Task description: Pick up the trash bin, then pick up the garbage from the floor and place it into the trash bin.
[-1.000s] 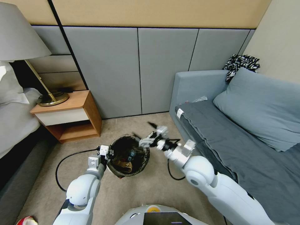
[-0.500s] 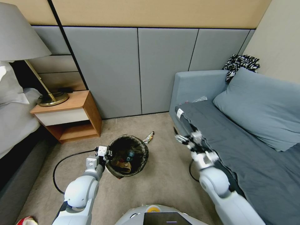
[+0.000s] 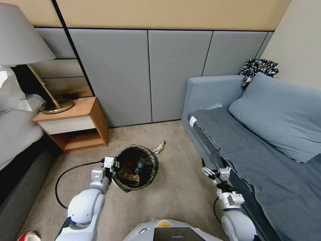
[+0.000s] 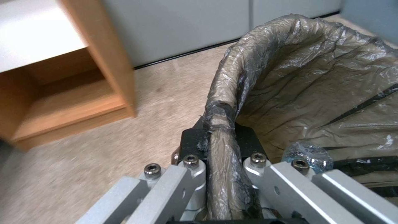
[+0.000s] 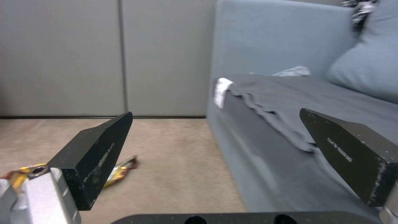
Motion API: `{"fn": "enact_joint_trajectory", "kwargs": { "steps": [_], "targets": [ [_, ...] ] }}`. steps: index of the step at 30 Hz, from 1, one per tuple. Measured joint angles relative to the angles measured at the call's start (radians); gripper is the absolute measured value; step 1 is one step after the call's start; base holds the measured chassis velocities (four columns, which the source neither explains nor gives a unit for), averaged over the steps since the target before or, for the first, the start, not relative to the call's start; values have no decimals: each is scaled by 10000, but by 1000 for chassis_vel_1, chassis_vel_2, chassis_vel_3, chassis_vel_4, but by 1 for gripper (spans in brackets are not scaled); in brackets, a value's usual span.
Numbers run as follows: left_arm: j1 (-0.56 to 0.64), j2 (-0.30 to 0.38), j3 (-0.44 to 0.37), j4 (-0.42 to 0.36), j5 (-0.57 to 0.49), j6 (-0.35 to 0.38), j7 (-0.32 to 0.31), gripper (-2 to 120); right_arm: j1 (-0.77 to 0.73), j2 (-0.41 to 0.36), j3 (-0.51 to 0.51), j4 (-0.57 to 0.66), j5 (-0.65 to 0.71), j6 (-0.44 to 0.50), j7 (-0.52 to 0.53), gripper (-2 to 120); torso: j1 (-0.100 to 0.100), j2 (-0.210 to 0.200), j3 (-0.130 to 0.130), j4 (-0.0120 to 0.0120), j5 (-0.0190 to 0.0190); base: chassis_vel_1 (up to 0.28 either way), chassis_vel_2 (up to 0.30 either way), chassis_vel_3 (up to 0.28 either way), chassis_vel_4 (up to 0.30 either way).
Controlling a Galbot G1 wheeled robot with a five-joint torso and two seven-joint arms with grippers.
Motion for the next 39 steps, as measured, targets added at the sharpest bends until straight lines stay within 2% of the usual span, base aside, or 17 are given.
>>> {"fn": "enact_joint_trajectory", "kwargs": {
  "steps": [27,39],
  "targets": [
    [-13,-29,-61,22,11,-1,53,4,129,-19,-35,-102,146,-311,110,100,0,0,1,-2,1,61,60,61,58],
    [-46,-28,-43,114,43,-183,-16,4,559,-46,-122,-209,271,-555,507,100,0,0,1,0,1,37,32,40,35]
  ]
}}
